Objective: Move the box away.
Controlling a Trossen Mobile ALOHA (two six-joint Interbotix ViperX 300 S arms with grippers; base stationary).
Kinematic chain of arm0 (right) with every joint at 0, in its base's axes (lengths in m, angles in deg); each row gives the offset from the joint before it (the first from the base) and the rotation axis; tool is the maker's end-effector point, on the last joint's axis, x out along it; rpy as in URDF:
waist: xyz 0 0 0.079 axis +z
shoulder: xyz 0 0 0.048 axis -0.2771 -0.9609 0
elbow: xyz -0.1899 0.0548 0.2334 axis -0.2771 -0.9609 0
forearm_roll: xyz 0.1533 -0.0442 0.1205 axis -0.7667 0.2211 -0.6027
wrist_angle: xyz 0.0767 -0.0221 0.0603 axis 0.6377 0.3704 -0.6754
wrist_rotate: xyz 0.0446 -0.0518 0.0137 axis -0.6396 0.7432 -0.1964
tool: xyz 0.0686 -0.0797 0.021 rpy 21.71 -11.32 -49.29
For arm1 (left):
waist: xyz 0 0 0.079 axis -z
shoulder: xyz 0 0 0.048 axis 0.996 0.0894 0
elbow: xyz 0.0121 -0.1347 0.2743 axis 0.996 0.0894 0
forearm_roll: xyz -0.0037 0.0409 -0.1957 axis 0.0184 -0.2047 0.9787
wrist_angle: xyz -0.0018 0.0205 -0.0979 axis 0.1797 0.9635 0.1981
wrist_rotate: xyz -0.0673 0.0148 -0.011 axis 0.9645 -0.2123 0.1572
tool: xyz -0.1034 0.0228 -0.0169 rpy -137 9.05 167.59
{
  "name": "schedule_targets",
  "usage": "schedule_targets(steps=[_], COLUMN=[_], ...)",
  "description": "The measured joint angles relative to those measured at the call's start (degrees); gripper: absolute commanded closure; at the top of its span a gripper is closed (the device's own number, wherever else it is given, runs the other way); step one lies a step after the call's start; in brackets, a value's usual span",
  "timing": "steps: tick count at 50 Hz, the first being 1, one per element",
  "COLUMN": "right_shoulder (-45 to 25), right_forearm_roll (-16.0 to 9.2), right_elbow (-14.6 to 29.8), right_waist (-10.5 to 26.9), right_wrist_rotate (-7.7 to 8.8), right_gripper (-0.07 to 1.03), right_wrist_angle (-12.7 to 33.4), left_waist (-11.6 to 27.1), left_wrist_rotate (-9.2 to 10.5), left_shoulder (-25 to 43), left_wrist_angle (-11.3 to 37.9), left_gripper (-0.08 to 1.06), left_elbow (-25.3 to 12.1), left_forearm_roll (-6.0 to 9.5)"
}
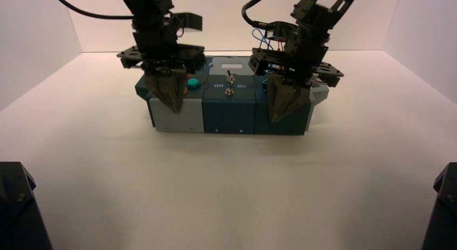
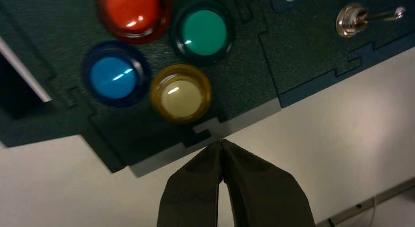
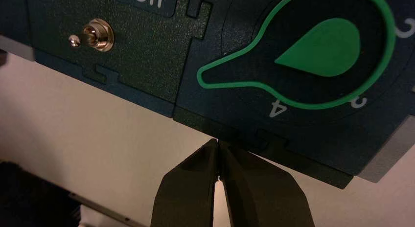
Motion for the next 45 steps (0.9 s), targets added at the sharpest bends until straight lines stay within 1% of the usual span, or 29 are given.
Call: schedule_targets(steps=[7, 12, 19, 20, 21, 23, 26, 28, 29, 30, 31, 33, 35, 36, 38, 42, 45], right_shoulder=[-0.6, -0.2, 4.6, 5.5, 5.7, 8.2, 11.8, 15.6, 15.8, 18.2, 18.7, 22.3, 23.9, 26.5, 28.1, 32.9, 34.6], right_forearm_roll=[0.7, 0.9, 1.1, 1.1, 1.1, 1.1, 1.0, 0.9, 0.9, 0.9, 0.9, 0.9, 0.9, 0.9, 0.9, 0.9, 1.0], right_elbow=[0.5, -0.6, -4.7, -5.2, -5.4, -6.5, -7.7, -8.7, -8.7, -9.0, -9.1, -9.5, -9.7, -10.0, -10.4, -11.2, -11.3], right_waist=[-0.1, -0.3, -0.4, -0.4, -0.4, -0.4, -0.3, -0.4, -0.3, -0.3, -0.3, -0.4, -0.4, -0.3, -0.3, -0.2, -0.3], right_wrist_rotate=[0.00, 0.00, 0.09, 0.09, 0.09, 0.09, 0.18, 0.18, 0.18, 0.18, 0.18, 0.18, 0.18, 0.18, 0.18, 0.18, 0.09], right_gripper=[0.99, 0.99, 0.99, 0.99, 0.99, 0.99, 0.99, 0.99, 0.99, 0.99, 0.99, 0.99, 0.99, 0.99, 0.99, 0.99, 0.99], right_wrist_angle=[-0.1, -0.1, -0.1, -0.1, -0.1, -0.1, 0.1, 0.7, 0.7, 1.2, 1.4, 2.3, 2.6, 3.1, 3.4, 4.2, 4.6], left_waist=[-0.9, -0.9, -1.2, -1.2, -1.2, -1.2, -1.2, -1.1, -1.2, -1.1, -1.1, -1.2, -1.3, -1.3, -1.2, -1.2, -1.2], left_wrist_rotate=[-0.35, -0.44, -0.35, -0.26, -0.26, -0.09, 0.00, 0.18, 0.26, 0.44, 0.44, 0.97, 1.23, 1.67, 2.20, 2.72, 2.90], left_shoulder=[0.0, -0.8, -6.2, -8.0, -8.0, -11.4, -13.9, -16.5, -18.0, -19.4, -19.4, -22.5, -23.4, -25.2, -26.8, -29.9, -31.3], left_wrist_angle=[-0.2, -0.2, -0.3, -0.2, -0.2, -0.2, -0.2, 0.0, 0.1, 0.4, 0.4, 1.0, 1.2, 1.7, 2.1, 2.5, 2.7], left_gripper=[1.01, 1.01, 1.01, 1.01, 1.01, 1.01, 1.01, 1.01, 1.01, 1.01, 1.01, 1.01, 1.01, 1.01, 1.01, 1.01, 1.01], left_elbow=[-0.9, -0.5, 2.6, 3.4, 3.4, 4.7, 5.5, 6.3, 6.5, 6.7, 6.7, 7.1, 7.2, 7.5, 7.6, 8.1, 8.3], left_forearm_roll=[0.00, 0.00, -0.09, -0.09, -0.09, -0.09, -0.09, -0.09, -0.09, -0.09, -0.09, -0.09, -0.09, -0.09, 0.00, -0.09, 0.00])
